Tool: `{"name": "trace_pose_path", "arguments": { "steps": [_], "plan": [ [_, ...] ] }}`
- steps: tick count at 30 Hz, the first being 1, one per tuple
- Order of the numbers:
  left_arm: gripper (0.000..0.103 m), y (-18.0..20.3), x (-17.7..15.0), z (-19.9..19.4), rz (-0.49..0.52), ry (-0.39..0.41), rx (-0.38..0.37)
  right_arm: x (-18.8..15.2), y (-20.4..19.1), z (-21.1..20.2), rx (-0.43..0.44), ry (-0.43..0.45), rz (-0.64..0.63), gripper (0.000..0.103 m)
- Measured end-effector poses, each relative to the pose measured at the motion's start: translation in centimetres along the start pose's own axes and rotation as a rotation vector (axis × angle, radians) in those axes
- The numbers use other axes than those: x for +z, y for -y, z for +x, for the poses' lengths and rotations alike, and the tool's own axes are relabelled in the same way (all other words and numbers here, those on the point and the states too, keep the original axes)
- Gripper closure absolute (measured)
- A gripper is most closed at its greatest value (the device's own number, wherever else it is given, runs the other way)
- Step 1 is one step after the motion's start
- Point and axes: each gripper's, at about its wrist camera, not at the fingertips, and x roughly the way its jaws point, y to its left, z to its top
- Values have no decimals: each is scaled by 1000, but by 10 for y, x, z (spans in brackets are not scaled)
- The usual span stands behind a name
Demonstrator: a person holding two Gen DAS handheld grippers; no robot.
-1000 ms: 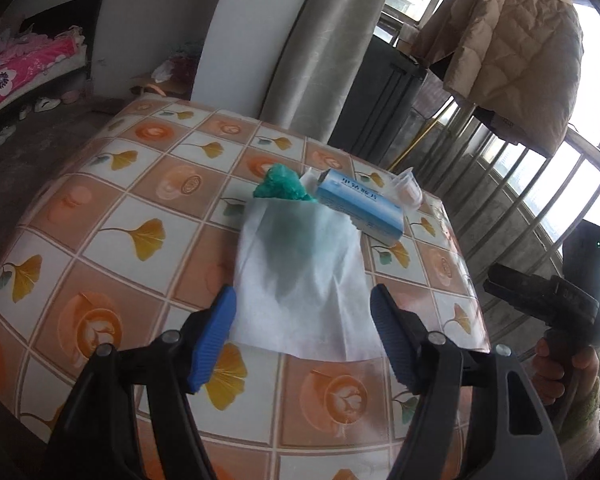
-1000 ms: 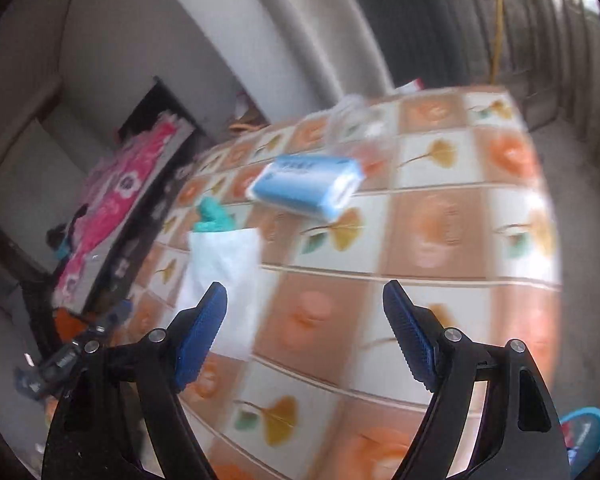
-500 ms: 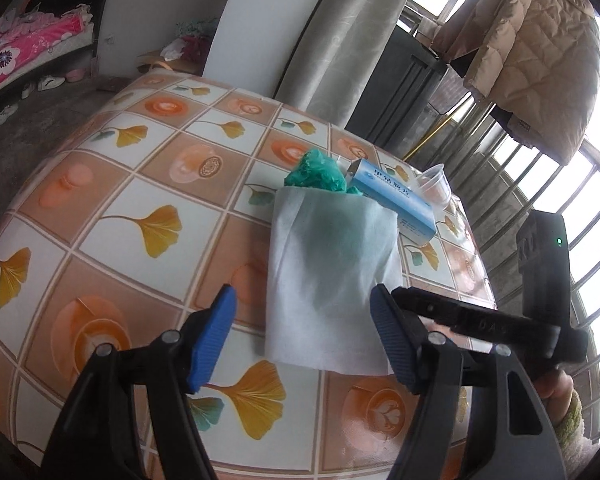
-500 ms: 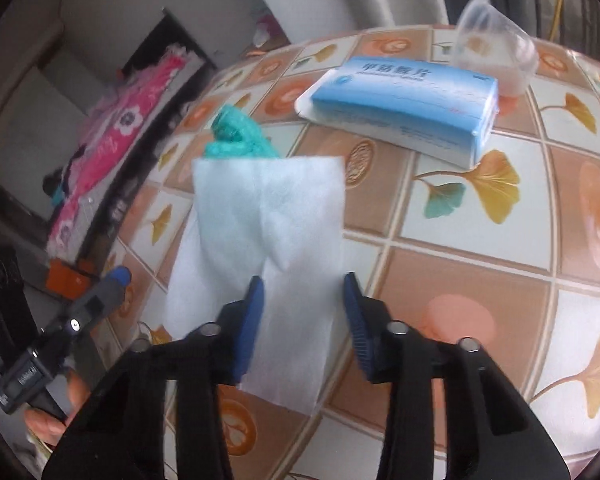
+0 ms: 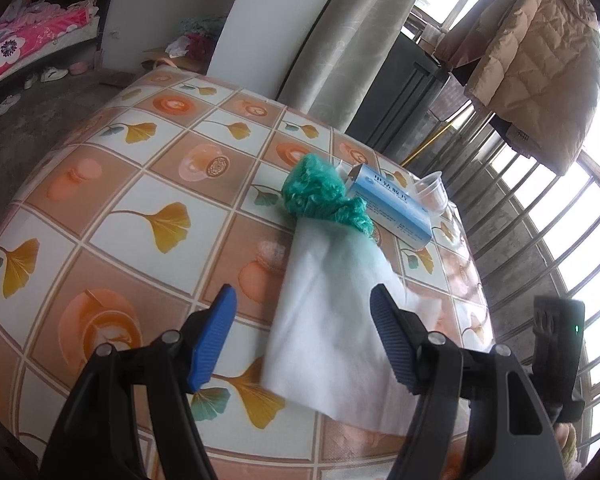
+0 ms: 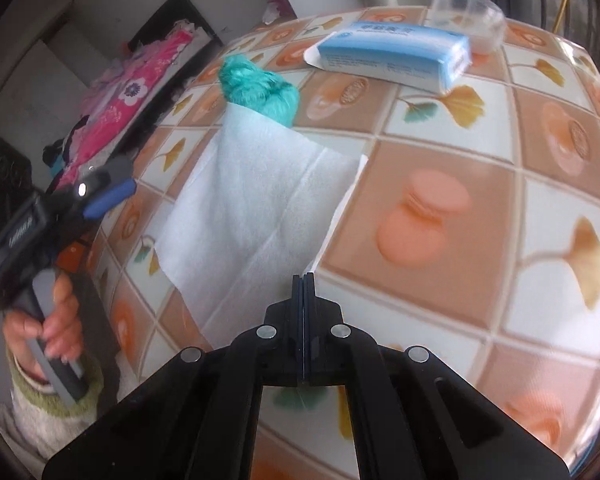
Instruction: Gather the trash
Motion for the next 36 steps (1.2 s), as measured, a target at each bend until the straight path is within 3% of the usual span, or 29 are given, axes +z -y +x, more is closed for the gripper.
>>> {"name": "trace_pose_path", "arguments": {
  "steps": [4,8,13,17,19,20,21,24,27,36],
  "plan": [
    [36,2,6,0,-15,3,-13,-18,25,-23,-41,11,49,103],
    [36,8,18,2,-12,29,-9,-30,63,-55,-90,75,160,103],
    [36,7,55,27,-35,58,12,-36,98,-76,-117,149,279,103],
    [38,1,89,70,-43,11,53,-36,105,-77,-90,158,303,103],
    [43,0,98,93,-38,-33,66,-35,103,-75,-84,160,301,103],
    [51,-2,100,104,-37,-61,80,-35,104,-76,-84,164,304,103],
    [61,-3,100,111,-39,-86,90,-34,104,-76,-82,166,307,103],
    [75,-2,92,110,-40,-104,61,-30,105,-74,-68,176,315,103],
    [80,1,78,89,-32,-88,53,-28,105,-74,-59,185,312,103],
    [80,-9,14,9,-104,-15,112,-25,107,-89,-11,236,329,103]
  ]
}}
